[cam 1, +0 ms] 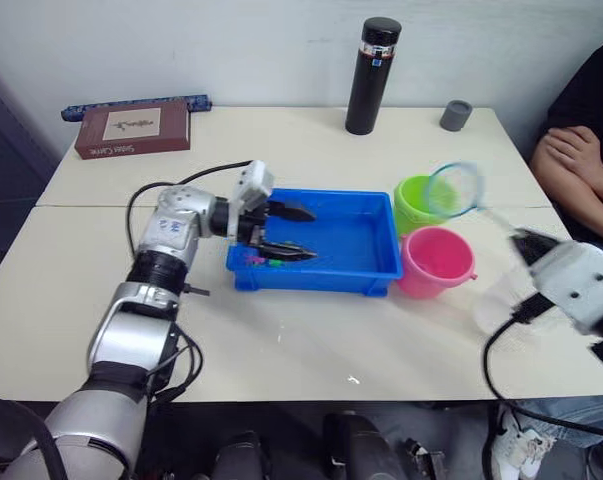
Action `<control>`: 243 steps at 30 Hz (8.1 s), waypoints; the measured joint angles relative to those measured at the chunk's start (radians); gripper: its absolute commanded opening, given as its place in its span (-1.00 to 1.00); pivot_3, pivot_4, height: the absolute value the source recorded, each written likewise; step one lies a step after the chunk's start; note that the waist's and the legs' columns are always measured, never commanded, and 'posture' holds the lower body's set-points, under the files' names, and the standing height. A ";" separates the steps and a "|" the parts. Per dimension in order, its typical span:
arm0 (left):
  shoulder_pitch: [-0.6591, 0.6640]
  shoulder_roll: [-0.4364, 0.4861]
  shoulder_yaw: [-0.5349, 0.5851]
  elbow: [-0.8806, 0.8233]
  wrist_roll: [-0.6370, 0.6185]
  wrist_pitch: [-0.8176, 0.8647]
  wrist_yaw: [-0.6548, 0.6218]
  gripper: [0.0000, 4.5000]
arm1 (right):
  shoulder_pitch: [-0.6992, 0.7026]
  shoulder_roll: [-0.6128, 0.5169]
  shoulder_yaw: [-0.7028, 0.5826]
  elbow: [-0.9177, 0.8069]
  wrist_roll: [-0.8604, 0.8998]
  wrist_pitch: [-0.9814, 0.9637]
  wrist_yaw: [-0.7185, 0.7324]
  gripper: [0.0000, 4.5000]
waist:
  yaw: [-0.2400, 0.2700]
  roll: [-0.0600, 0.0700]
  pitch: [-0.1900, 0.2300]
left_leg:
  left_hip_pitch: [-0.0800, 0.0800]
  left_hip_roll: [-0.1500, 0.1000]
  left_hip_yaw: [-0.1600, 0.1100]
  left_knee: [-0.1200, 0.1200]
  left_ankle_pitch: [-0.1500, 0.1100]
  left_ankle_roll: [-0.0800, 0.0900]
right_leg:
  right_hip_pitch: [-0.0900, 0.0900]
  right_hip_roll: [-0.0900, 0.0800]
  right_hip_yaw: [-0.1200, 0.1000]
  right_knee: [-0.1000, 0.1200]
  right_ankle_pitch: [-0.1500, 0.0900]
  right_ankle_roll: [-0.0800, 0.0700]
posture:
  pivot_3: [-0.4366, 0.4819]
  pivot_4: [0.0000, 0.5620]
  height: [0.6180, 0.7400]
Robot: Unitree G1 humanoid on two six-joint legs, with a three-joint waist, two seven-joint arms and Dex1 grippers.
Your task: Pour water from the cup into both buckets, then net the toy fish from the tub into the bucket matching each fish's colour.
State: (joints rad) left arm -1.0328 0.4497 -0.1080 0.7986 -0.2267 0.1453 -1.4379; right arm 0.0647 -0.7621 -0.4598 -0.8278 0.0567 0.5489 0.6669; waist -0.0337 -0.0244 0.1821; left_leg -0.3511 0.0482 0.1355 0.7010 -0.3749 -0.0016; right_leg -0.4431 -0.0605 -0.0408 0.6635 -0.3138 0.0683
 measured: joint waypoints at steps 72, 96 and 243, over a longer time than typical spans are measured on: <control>0.373 0.263 0.144 -0.509 -0.084 0.263 0.235 0.98 | -0.579 0.263 0.689 0.530 0.005 0.160 -0.004 -1.00 | 0.006 0.000 0.000 | -0.008 0.000 -0.006 0.001 -0.001 0.004 | -0.001 -0.013 -0.009 0.000 0.001 0.001 | -0.05 -0.47 1.00; 0.044 -0.059 0.041 -0.260 -0.120 0.206 0.064 0.98 | -0.171 0.151 -0.302 -0.118 0.478 0.824 -0.029 -1.00 | 0.034 0.000 0.000 | -0.010 -0.004 -0.008 0.002 -0.001 0.004 | -0.001 -0.003 -0.009 -0.002 0.001 0.002 | -0.05 -0.47 1.00; 0.408 0.352 0.170 -0.517 -0.061 0.262 0.216 0.98 | -0.714 0.333 0.824 0.709 -0.046 0.083 0.019 -1.00 | 0.003 0.000 -0.001 | -0.008 -0.001 -0.014 0.004 0.001 0.002 | -0.001 -0.012 -0.008 0.005 0.001 -0.001 | -0.05 -0.47 1.00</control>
State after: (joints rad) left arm -0.6245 0.8016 0.0625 0.2816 -0.2873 0.4073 -1.2214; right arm -0.6496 -0.4289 0.3646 -0.1190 0.0108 0.6315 0.6857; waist -0.0308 -0.0242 0.1816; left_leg -0.3588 0.0473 0.1214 0.7050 -0.3743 0.0003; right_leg -0.4444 -0.0724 -0.0493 0.6680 -0.3124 0.0676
